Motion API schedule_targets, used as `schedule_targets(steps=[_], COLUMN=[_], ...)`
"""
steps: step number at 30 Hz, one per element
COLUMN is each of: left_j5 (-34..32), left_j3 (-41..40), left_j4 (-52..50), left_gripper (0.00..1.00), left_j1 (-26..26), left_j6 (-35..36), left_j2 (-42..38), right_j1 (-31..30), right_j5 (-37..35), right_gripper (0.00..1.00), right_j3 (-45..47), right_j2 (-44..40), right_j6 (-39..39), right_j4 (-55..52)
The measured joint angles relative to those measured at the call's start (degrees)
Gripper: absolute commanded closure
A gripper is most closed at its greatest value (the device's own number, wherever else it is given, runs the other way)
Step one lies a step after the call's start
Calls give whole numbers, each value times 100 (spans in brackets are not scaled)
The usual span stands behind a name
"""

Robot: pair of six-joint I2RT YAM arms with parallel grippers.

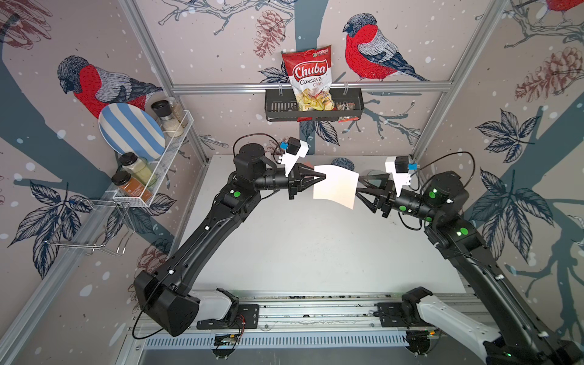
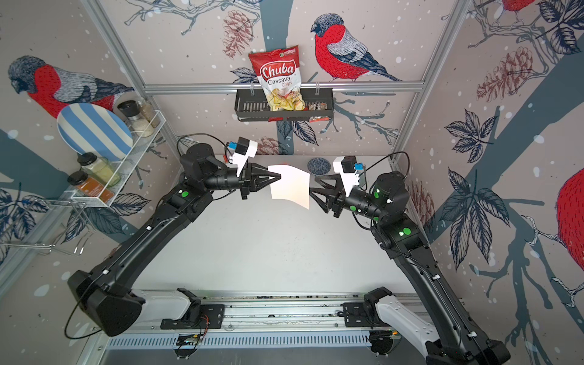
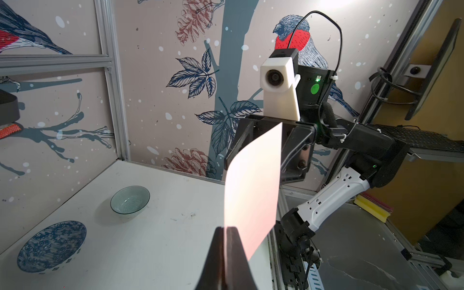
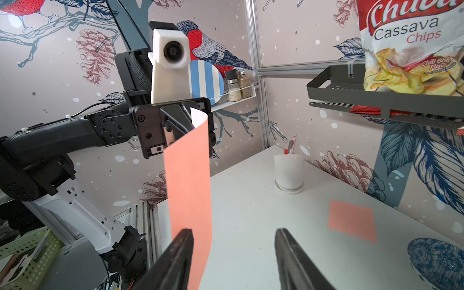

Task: Fold the square paper along the opposite sides
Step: Fold the paper.

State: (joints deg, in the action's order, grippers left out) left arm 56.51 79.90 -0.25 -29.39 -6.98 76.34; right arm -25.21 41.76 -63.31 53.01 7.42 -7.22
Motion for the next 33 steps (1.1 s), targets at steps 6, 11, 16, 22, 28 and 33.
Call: schedule_targets(steps=[6,11,16,22,28,33], left_j5=[-221,-295,-413,-417,-393,-192], left_j3=[0,0,0,-2,-7,-153], left_j4=[-28,-66,-184,-221,-219,-131], left_gripper=[100,100,100,100,100,100], left_j1=[4,4,4,7,7,9], left_j6=[83,142,210,256,254,151], left_j2=[11,-26,-42,-39,-37,-63], right_j1=[-267,-549,-776,-953,-1075,-1126], right_j5=[42,33,-85,-140,-240,-282], right_gripper=[43,43,43,43,43,42], right_j3=[-133,-284,-407,-538,-605,-647], right_j2=[262,439,575,767,916,1038], right_j6=[0,-17,-125,-164,-195,-280], right_j4=[28,31,26,-13,-17,-31])
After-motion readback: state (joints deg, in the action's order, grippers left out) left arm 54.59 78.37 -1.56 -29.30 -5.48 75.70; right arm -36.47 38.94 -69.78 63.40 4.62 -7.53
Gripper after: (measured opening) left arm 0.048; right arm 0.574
